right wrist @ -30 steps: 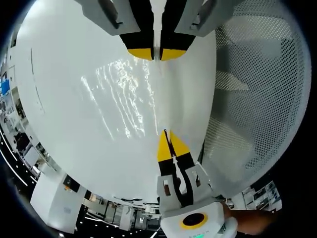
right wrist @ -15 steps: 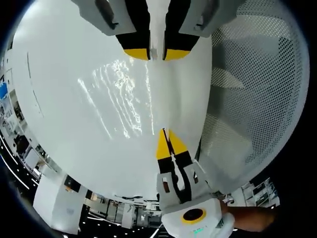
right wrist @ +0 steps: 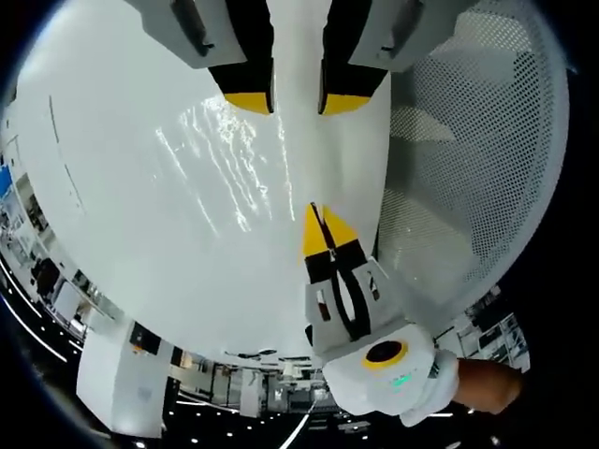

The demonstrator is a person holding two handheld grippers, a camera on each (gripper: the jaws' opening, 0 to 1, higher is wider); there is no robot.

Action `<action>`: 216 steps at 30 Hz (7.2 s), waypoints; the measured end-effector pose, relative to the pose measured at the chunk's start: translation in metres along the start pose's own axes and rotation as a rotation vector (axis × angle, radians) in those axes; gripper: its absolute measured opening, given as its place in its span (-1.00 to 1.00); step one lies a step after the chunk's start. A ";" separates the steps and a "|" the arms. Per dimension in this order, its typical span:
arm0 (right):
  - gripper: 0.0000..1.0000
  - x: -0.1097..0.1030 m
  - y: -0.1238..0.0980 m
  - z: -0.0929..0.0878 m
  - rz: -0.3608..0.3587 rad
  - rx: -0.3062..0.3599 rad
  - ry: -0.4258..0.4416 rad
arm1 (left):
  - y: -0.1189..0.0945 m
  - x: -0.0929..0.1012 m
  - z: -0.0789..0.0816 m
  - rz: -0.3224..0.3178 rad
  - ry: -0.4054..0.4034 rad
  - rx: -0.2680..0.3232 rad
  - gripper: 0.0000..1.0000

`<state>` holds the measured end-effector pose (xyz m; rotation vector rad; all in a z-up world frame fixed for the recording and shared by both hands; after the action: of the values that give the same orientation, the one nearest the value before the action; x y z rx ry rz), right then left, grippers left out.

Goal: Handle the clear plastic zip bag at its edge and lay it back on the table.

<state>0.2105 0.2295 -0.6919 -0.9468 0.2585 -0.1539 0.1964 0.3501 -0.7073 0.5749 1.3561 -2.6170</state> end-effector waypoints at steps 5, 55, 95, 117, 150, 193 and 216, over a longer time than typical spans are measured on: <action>-0.73 0.003 0.005 0.005 -0.017 0.001 -0.008 | 0.000 0.000 0.002 0.004 0.021 0.010 -1.00; -1.00 0.008 0.034 -0.002 -0.053 -0.113 0.114 | -0.002 -0.003 0.027 0.031 0.079 0.079 -0.59; -1.00 0.017 0.008 0.041 -0.129 0.014 0.129 | 0.005 -0.015 0.031 0.051 0.122 0.034 -0.91; -1.00 0.036 -0.021 0.071 -0.270 0.161 0.112 | -0.012 -0.043 0.043 0.122 0.120 0.008 -1.00; -1.00 0.043 -0.065 0.110 -0.422 0.306 0.081 | -0.016 -0.054 0.042 0.176 0.104 0.012 -1.00; -1.00 0.055 -0.015 0.055 -0.475 0.169 0.165 | -0.018 -0.044 0.008 0.226 -0.151 -0.003 -0.47; -1.00 0.084 -0.001 0.041 -0.520 0.125 0.218 | -0.040 -0.024 -0.025 0.270 -0.341 -0.012 -0.23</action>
<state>0.3026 0.2404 -0.6816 -0.8569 0.1950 -0.7461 0.2133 0.3924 -0.6809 0.2689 1.1039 -2.3531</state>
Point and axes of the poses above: the point that each gripper's makers call its tool centre point, and the gripper's own axes: y roughly forward along the fingers, x roughly to its right, z roughly out of its top, the point moved 4 cm from there along -y, roughly backward along the fingers, and after that the axes turned 14 degrees about y, right-handed, at the moved point
